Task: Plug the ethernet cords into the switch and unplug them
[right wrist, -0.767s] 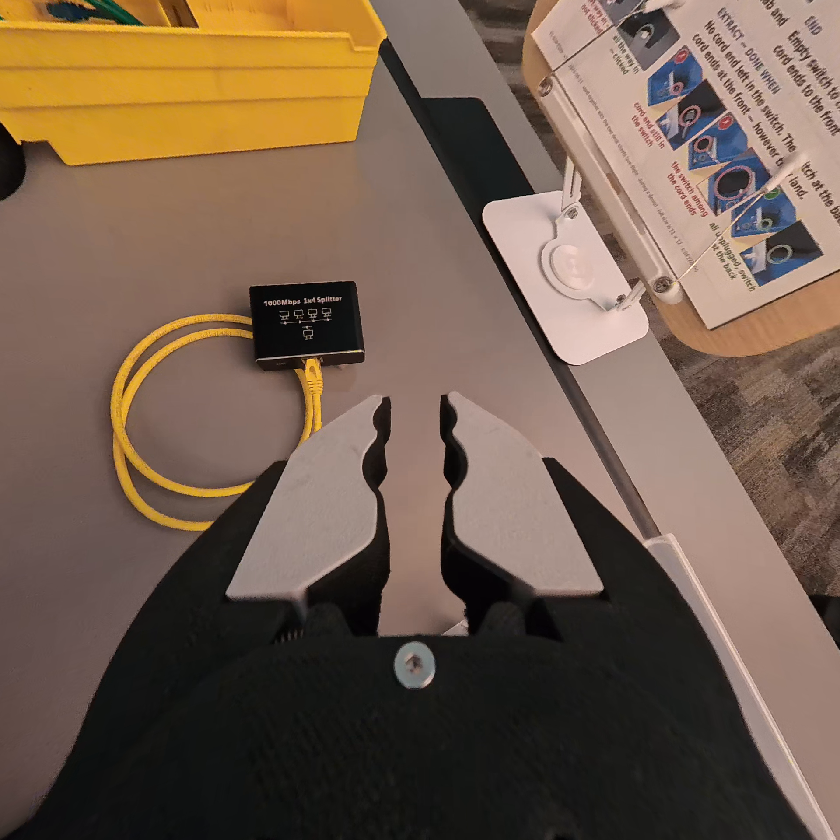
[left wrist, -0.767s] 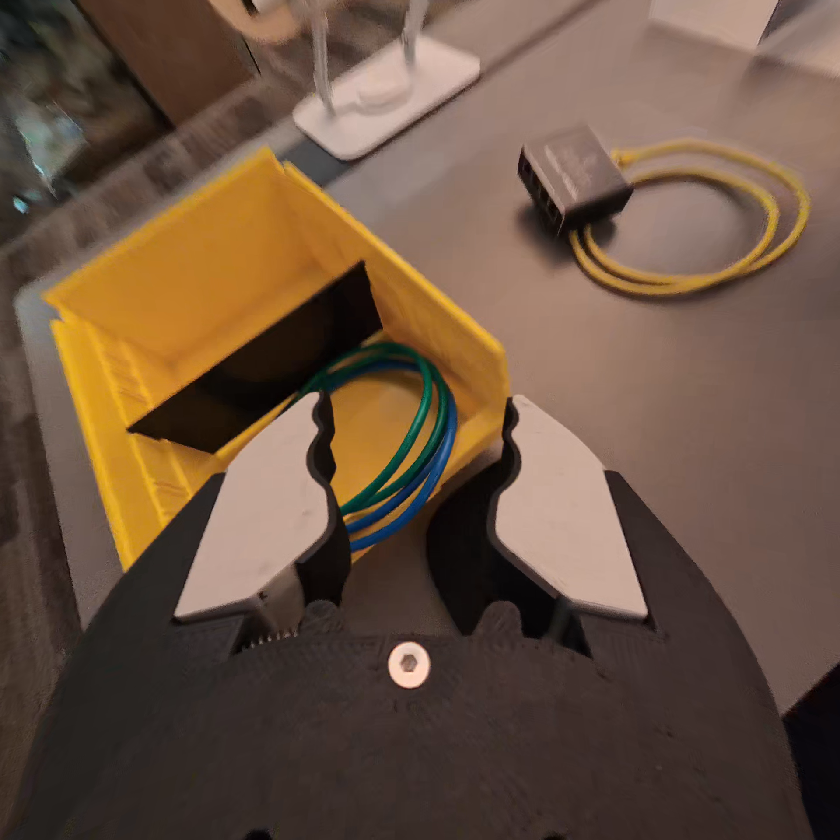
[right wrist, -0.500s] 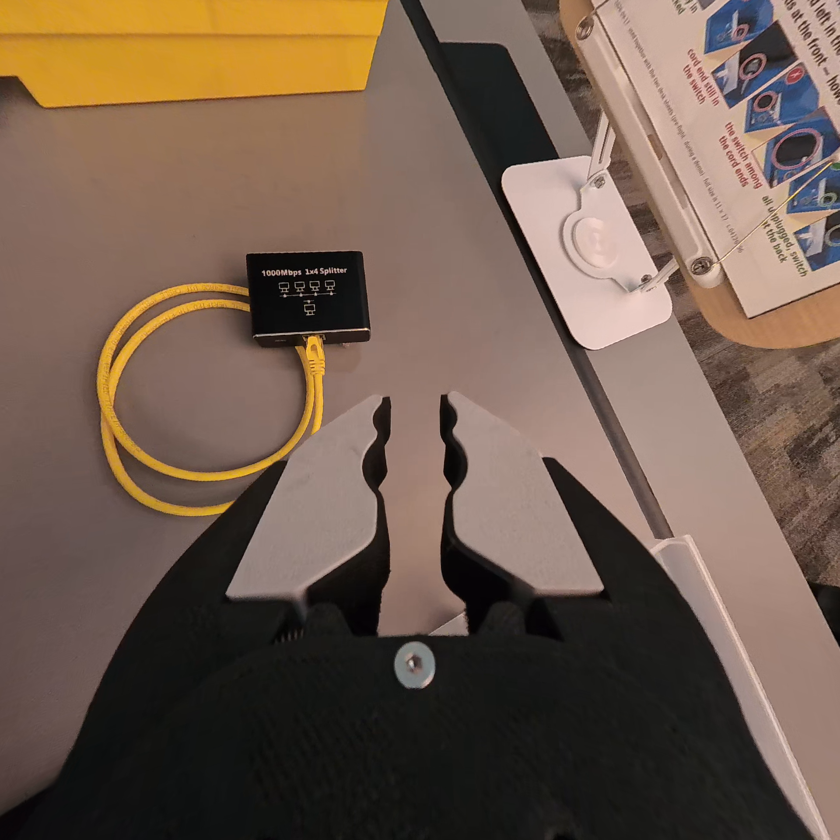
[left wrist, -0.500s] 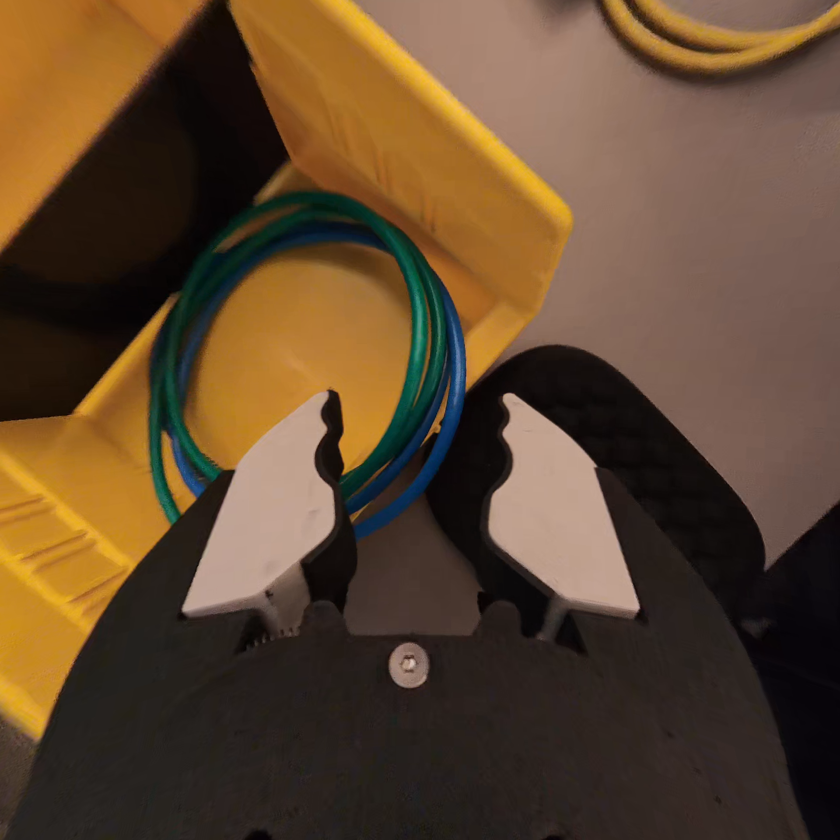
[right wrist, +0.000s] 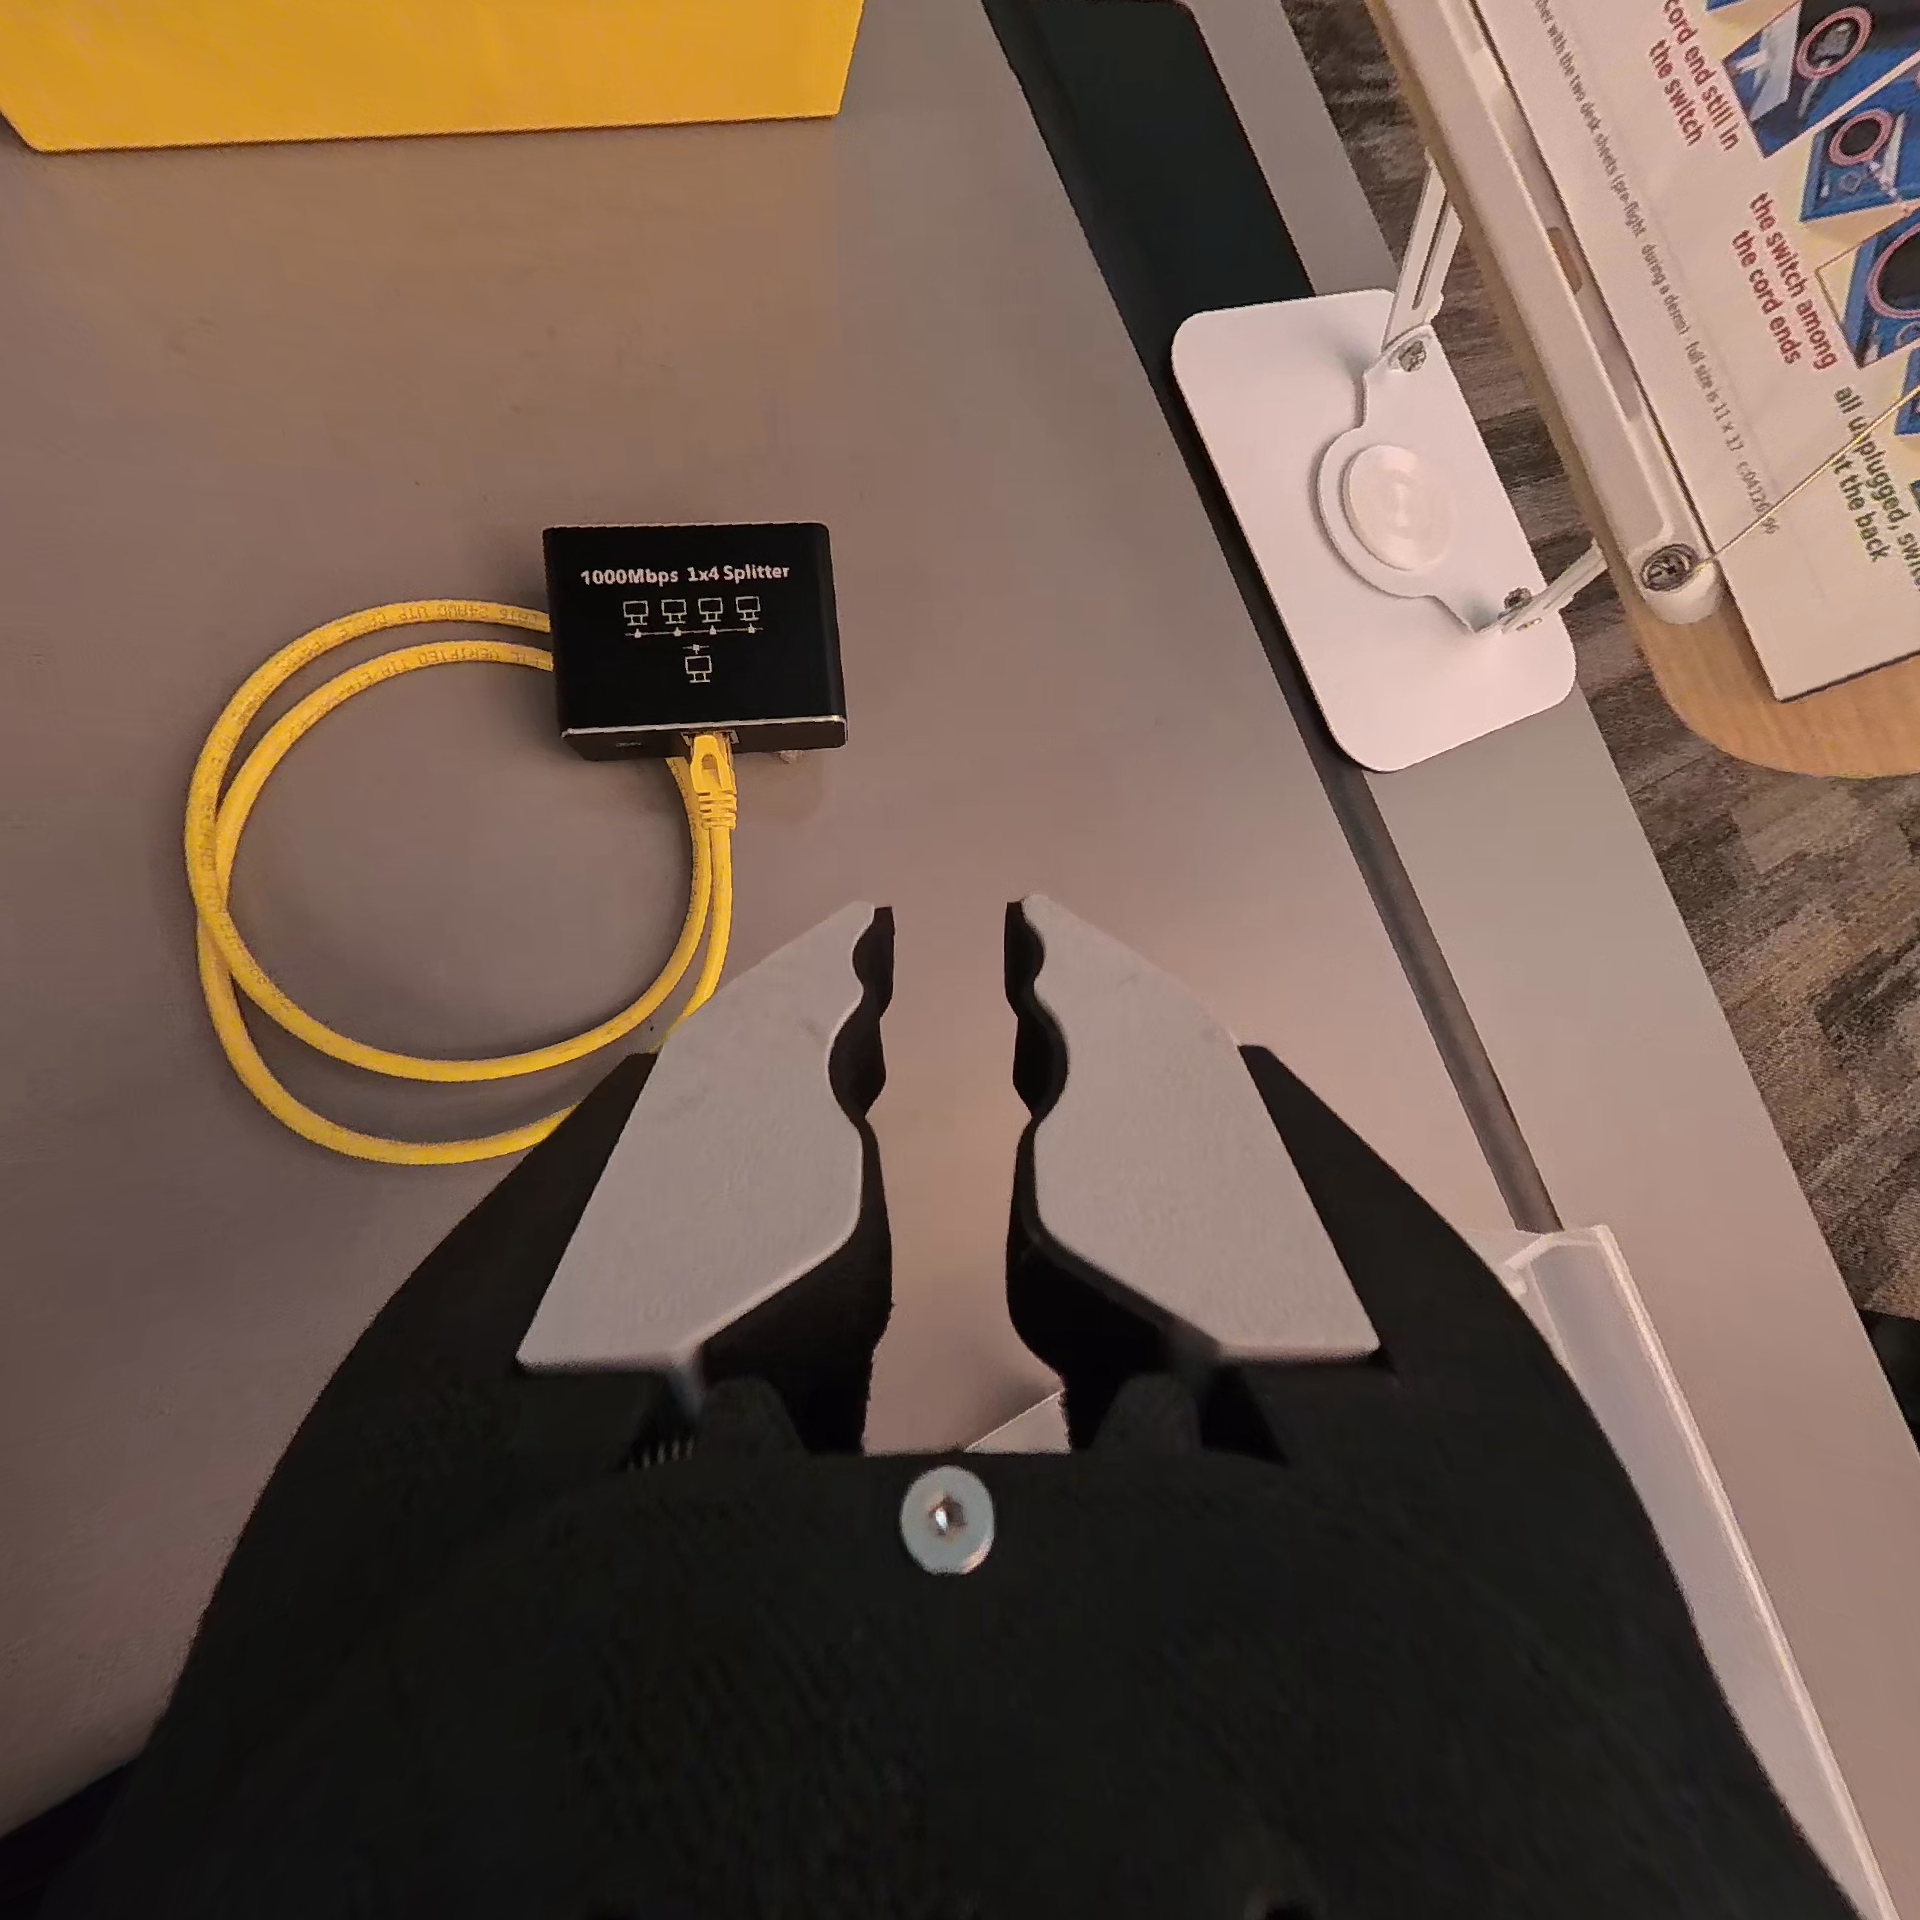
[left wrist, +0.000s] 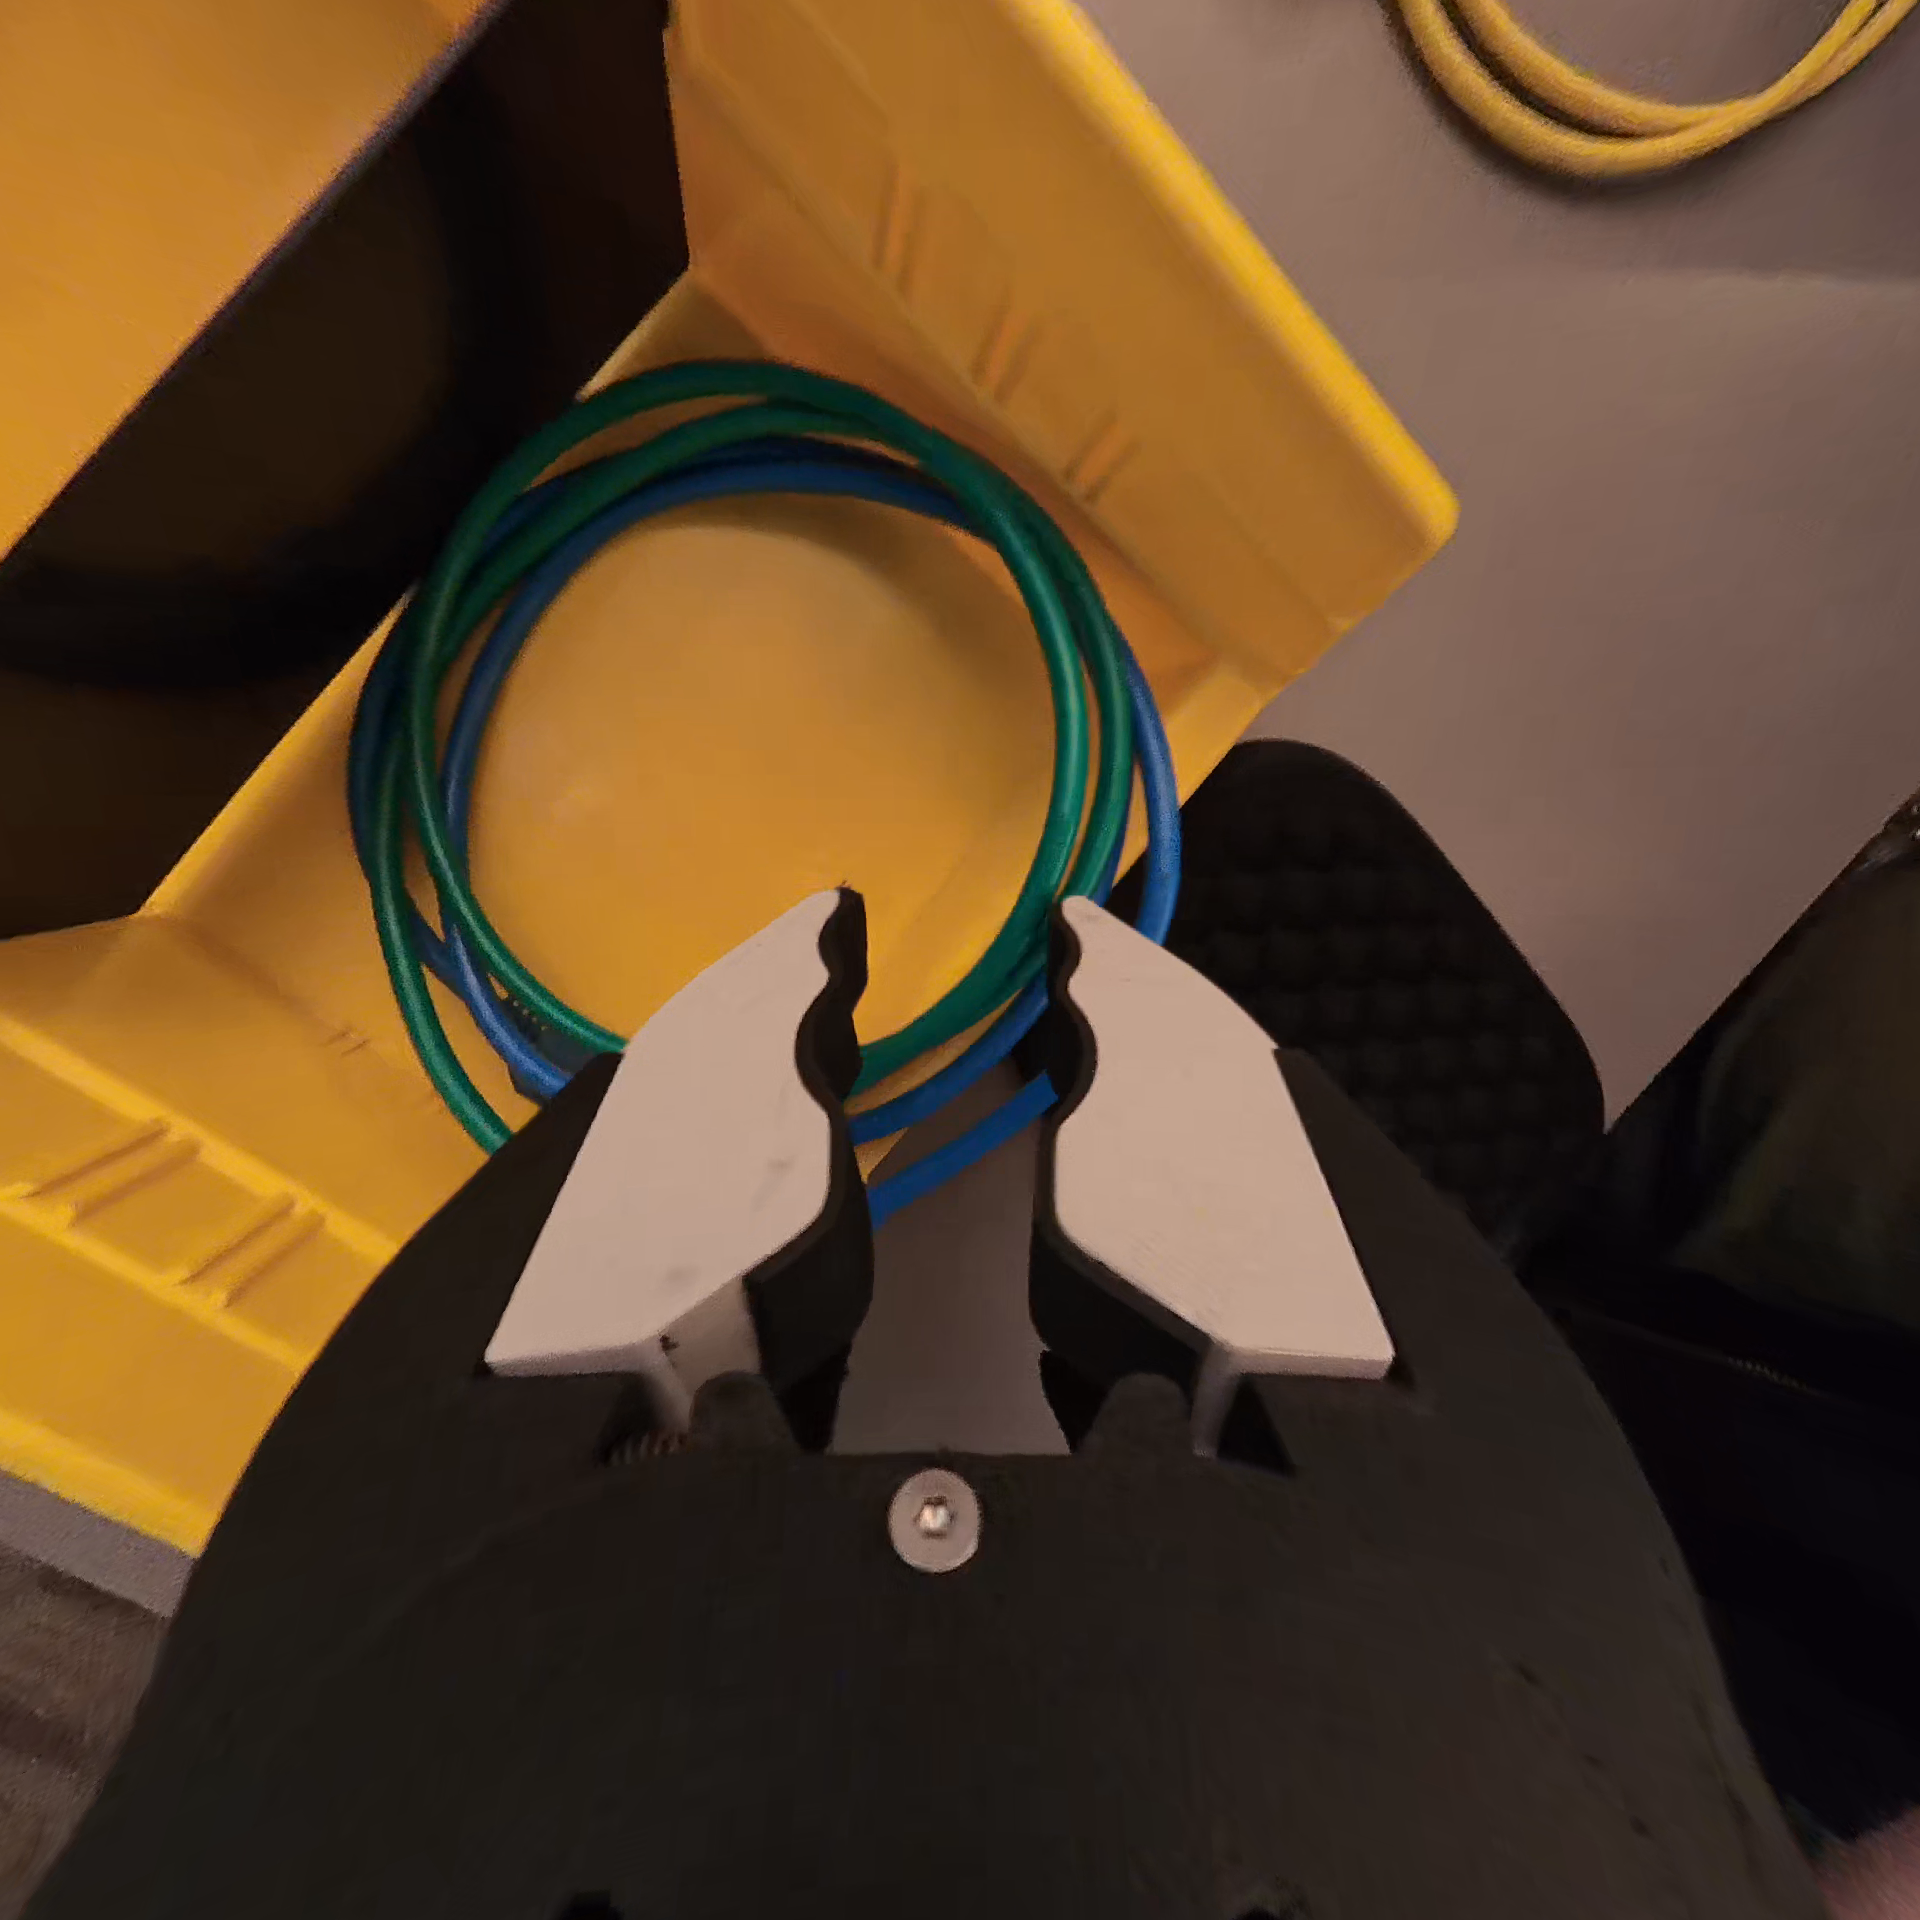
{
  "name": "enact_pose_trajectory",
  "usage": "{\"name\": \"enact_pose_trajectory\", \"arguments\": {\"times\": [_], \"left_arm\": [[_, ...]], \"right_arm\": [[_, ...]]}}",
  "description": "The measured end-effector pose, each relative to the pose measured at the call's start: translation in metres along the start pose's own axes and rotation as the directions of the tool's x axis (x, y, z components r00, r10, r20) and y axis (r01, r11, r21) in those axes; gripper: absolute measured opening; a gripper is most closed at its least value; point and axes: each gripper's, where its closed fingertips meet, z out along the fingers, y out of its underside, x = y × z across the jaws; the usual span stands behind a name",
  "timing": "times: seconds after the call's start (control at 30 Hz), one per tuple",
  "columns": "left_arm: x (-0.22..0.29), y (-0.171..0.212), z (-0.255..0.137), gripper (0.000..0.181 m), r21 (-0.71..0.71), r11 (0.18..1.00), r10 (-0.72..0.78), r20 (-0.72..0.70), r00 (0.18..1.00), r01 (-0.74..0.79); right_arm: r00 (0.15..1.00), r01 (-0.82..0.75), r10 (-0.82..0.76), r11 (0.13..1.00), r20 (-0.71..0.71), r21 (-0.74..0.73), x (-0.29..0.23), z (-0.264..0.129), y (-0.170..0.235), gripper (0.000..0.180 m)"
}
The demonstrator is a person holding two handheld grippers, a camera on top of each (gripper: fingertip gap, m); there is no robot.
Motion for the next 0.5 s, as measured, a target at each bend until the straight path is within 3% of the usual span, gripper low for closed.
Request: {"name": "enact_pose_trajectory", "arguments": {"times": [0.07, 0.3, 0.5], "left_arm": [[0.003, 0.005, 0.004, 0.023, -0.037, 0.999, -0.009, -0.038, 0.999, 0.007], [0.007, 0.000, 0.010, 0.027, -0.071, 0.996, 0.044, -0.068, 0.997, -0.048], [0.017, 0.002, 0.013, 0.016, -0.135, 0.990, -0.070, -0.232, 0.970, 0.039]], "right_arm": [[1.000, 0.002, -0.002, 1.000, 0.002, -0.011, 0.000, 0.002, 0.002, 0.021], [1.000, 0.009, -0.009, 0.999, 0.006, -0.043, -0.002, 0.010, 0.006, 0.020], [1.000, 0.015, -0.014, 0.998, 0.009, -0.065, -0.003, 0.016, 0.009, 0.020]]}}
